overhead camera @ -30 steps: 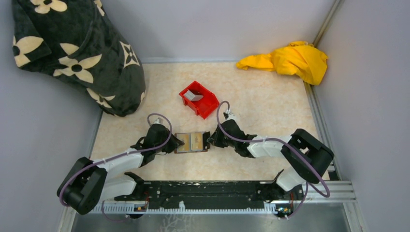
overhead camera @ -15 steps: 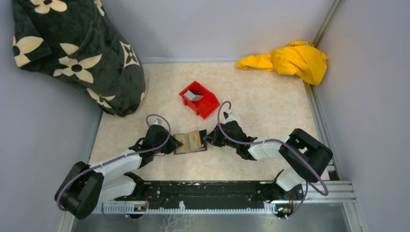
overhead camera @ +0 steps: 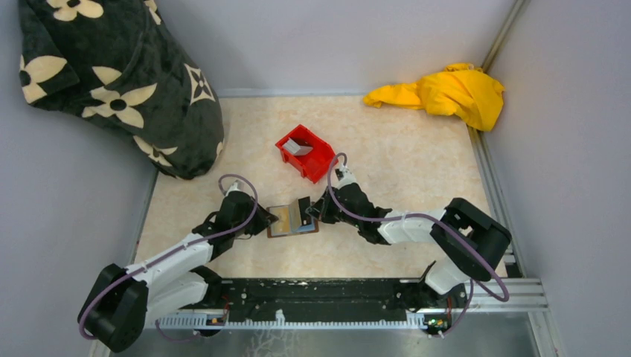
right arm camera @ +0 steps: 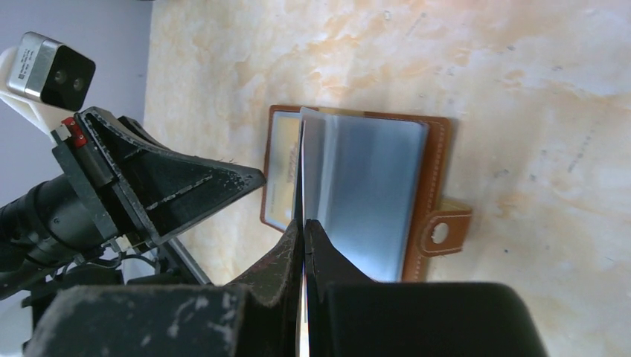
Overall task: Put the credit cards into the card holder
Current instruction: Turn over the credit card in the card holder.
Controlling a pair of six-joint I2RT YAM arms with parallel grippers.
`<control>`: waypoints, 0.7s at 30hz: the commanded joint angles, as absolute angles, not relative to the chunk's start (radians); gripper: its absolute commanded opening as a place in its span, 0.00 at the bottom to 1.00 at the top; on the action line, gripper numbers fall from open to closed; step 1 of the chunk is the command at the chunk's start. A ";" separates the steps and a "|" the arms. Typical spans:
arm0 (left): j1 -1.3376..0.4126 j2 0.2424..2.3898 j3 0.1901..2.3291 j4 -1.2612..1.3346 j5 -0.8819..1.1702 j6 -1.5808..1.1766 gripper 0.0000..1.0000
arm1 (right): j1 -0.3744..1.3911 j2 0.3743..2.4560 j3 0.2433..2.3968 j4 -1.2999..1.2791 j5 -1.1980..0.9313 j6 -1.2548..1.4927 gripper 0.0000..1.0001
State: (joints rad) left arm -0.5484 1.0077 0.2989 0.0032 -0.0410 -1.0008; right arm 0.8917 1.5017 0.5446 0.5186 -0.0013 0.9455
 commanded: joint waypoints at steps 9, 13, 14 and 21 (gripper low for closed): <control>-0.555 0.882 0.284 -0.101 -0.135 -1.008 0.23 | 0.947 1.544 0.665 0.511 0.005 0.893 0.00; -0.554 0.845 0.261 -0.123 -0.157 -1.016 0.23 | 0.961 1.571 0.698 0.504 0.000 0.884 0.00; -0.554 0.838 0.256 -0.128 -0.164 -1.016 0.23 | 0.964 1.579 0.707 0.500 -0.001 0.884 0.00; -0.554 0.803 0.250 -0.178 -0.192 -1.026 0.23 | 0.974 1.640 0.747 0.506 -0.028 0.882 0.00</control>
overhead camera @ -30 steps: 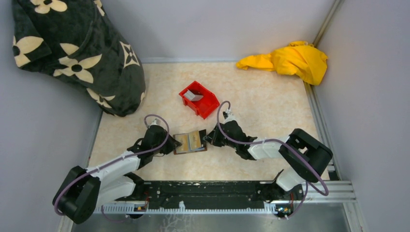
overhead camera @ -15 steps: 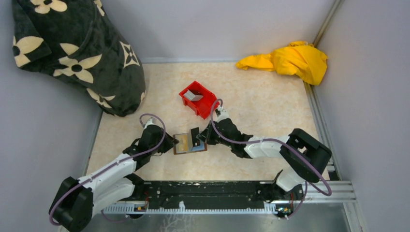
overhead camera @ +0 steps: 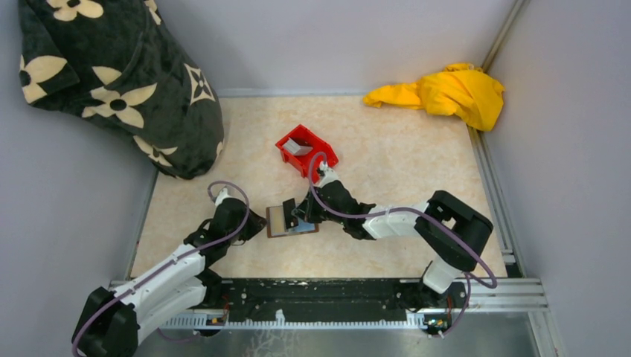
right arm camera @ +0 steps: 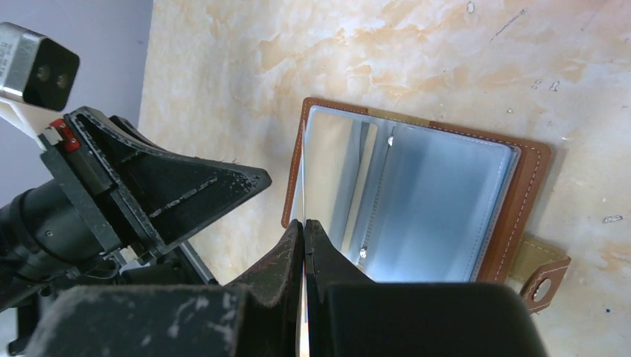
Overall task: Put the credit cards into the card holder
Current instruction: Insert the credit card into the card holder.
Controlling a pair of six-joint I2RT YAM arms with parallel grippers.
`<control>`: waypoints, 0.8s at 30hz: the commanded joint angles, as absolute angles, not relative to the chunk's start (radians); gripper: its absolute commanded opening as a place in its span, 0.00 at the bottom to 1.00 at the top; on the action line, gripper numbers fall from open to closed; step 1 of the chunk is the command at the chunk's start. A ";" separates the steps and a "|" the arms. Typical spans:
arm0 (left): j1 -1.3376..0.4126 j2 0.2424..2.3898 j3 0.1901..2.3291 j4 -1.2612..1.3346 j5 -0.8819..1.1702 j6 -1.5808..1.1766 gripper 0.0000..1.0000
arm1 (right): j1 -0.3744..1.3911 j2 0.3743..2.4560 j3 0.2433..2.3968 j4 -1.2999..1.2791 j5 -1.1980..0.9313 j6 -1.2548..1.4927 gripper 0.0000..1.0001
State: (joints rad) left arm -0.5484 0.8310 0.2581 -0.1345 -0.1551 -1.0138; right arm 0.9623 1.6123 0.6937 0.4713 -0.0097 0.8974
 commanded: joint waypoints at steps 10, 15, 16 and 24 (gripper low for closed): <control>-0.554 0.818 0.256 -0.175 -0.206 -1.020 0.21 | 0.960 1.634 0.703 0.520 0.009 0.885 0.00; -0.554 0.855 0.247 -0.152 -0.195 -1.026 0.19 | 0.942 1.643 0.679 0.549 -0.004 0.896 0.00; -0.554 0.859 0.245 -0.147 -0.195 -1.026 0.19 | 0.939 1.643 0.677 0.552 -0.004 0.897 0.00; -0.554 0.889 0.238 -0.120 -0.186 -1.028 0.16 | 0.921 1.690 0.659 0.581 -0.015 0.906 0.00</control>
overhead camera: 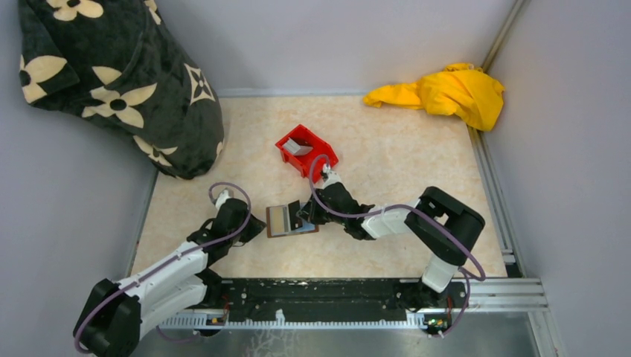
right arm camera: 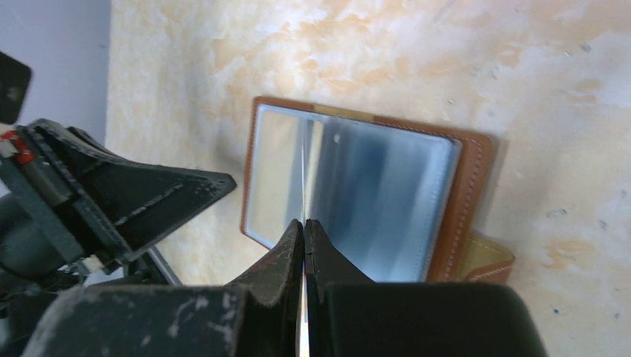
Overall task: Put the credit cards into the card holder
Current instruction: Insert the credit card into the card holder.
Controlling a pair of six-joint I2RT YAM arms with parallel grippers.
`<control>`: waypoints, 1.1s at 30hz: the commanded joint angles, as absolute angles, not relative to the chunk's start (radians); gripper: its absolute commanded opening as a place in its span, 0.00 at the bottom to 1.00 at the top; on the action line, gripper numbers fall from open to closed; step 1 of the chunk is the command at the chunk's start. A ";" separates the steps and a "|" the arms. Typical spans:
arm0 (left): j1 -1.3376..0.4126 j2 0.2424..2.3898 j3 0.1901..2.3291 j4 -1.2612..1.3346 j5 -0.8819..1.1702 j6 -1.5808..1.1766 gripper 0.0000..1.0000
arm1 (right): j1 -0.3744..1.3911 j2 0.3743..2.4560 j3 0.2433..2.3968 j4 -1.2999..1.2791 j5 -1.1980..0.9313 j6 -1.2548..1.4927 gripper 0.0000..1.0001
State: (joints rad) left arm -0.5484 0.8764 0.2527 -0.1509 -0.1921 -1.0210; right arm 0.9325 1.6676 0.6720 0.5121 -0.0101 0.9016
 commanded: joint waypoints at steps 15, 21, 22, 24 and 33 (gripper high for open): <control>-0.555 0.932 0.232 -0.089 -0.168 -1.032 0.15 | 0.898 1.743 0.645 0.651 -0.066 0.945 0.00; -0.554 0.947 0.229 -0.081 -0.162 -1.032 0.15 | 0.881 1.762 0.641 0.688 -0.113 0.973 0.00; -0.555 0.948 0.229 -0.080 -0.163 -1.032 0.14 | 0.878 1.764 0.642 0.689 -0.118 0.974 0.00; -0.554 0.952 0.227 -0.077 -0.163 -1.032 0.14 | 0.875 1.768 0.644 0.691 -0.130 0.976 0.00; -0.554 0.968 0.227 -0.070 -0.156 -1.033 0.14 | 0.861 1.820 0.657 0.705 -0.177 1.001 0.00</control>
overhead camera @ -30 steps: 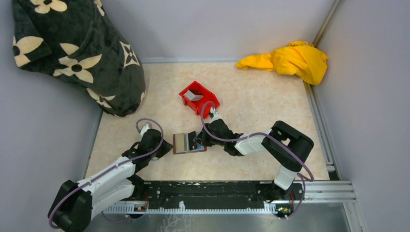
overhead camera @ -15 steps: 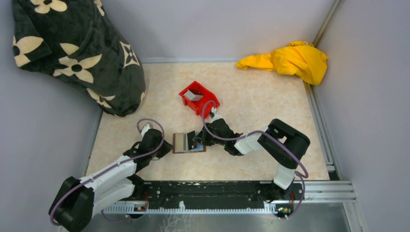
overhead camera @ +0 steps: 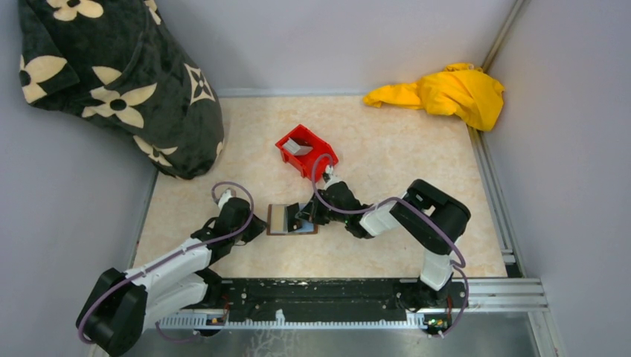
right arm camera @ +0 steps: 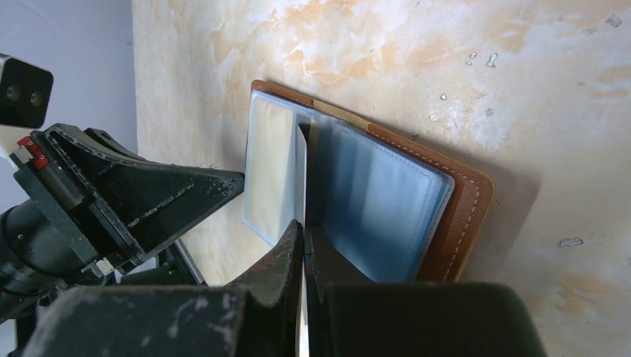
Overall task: Put the credit cards into the card holder
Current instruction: Insert the credit card into the card holder.
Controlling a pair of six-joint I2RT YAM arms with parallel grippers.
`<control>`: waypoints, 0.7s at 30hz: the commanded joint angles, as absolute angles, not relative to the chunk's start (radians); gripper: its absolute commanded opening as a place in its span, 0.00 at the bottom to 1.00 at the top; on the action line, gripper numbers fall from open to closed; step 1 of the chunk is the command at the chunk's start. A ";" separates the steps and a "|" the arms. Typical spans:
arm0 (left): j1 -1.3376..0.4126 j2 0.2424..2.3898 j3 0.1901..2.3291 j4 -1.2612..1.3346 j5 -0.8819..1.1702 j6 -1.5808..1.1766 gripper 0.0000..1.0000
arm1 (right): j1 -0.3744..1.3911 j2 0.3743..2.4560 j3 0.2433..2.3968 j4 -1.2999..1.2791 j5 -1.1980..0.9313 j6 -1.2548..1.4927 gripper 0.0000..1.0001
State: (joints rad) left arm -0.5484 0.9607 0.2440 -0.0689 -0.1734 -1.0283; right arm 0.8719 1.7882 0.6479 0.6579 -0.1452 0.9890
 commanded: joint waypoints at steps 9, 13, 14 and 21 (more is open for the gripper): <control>-0.554 0.980 0.224 -0.057 -0.146 -1.033 0.14 | 0.857 1.836 0.643 0.723 -0.166 1.009 0.00; -0.554 0.991 0.219 -0.047 -0.134 -1.034 0.13 | 0.857 1.836 0.637 0.734 -0.149 1.016 0.00; -0.554 0.992 0.217 -0.044 -0.131 -1.035 0.13 | 0.856 1.840 0.637 0.737 -0.145 1.018 0.00; -0.554 0.983 0.205 -0.038 -0.118 -1.039 0.13 | 0.865 1.847 0.639 0.731 -0.125 1.021 0.00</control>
